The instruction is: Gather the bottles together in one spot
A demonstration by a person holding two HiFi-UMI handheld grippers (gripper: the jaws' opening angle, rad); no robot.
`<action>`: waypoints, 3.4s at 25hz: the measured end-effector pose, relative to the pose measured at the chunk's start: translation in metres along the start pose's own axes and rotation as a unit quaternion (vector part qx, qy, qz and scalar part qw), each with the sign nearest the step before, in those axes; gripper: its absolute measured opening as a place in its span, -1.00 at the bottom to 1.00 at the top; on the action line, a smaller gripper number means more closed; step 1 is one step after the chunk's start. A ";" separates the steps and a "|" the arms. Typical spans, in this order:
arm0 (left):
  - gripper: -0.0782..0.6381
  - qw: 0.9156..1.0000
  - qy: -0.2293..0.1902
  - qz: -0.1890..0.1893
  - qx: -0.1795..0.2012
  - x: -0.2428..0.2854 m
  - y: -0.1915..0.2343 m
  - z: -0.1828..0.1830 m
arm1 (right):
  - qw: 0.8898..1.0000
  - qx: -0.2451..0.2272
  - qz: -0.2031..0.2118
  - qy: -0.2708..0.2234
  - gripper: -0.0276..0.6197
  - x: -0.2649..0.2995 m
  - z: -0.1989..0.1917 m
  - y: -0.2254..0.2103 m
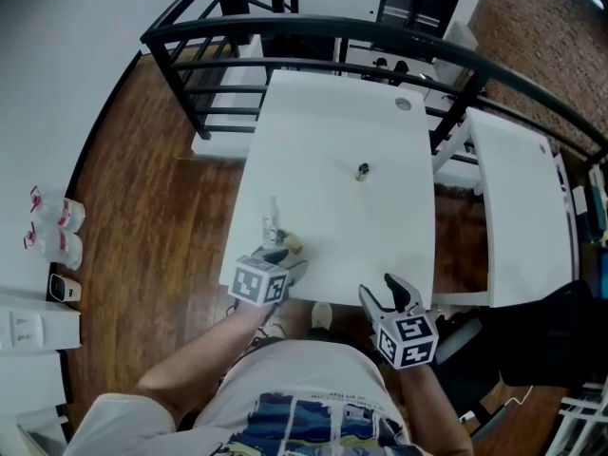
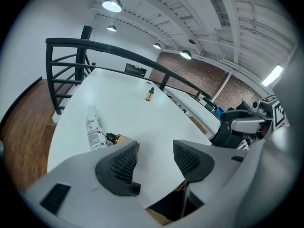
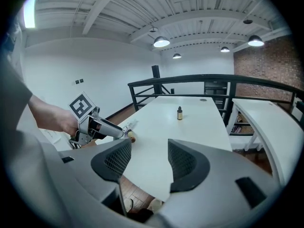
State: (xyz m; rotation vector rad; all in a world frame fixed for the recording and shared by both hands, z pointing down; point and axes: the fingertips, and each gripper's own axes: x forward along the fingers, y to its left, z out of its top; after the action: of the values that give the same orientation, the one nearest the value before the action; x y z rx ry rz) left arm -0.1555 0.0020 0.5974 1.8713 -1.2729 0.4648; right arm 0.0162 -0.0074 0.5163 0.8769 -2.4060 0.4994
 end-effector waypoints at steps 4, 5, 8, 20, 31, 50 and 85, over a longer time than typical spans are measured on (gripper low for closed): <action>-0.11 1.000 -0.011 0.015 -0.014 0.011 0.007 0.014 | 0.999 -0.023 0.026 0.015 -0.10 0.021 0.004 -0.015; -0.11 1.000 -0.017 0.018 -0.014 0.010 0.008 0.019 | 0.999 -0.031 0.035 0.020 -0.10 0.029 0.005 -0.016; -0.11 0.999 -0.032 0.030 -0.019 0.000 0.011 0.027 | 0.995 -0.056 0.070 0.031 -0.10 0.055 0.009 -0.009; -0.11 0.993 -0.101 0.052 -0.009 -0.066 0.022 0.049 | 0.966 -0.158 0.186 0.083 -0.10 0.200 -0.009 0.090; -0.11 0.995 -0.093 0.044 0.001 -0.081 0.026 0.038 | 0.959 -0.202 0.149 0.131 -0.41 0.253 -0.044 0.099; -0.11 0.967 -0.049 -0.241 0.072 -0.015 -0.086 0.125 | 0.980 -0.022 0.121 -0.156 -0.42 0.072 0.067 0.037; -0.57 0.968 -0.067 -0.081 0.226 0.083 -0.064 0.213 | 0.996 -0.011 0.046 -0.075 -0.11 0.038 0.024 -0.085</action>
State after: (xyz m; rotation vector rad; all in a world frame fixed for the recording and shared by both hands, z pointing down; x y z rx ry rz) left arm -0.0916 -0.2043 0.4985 2.4046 -1.1540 0.5848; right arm 0.0405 -0.0994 0.5328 0.8229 -2.5941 0.4547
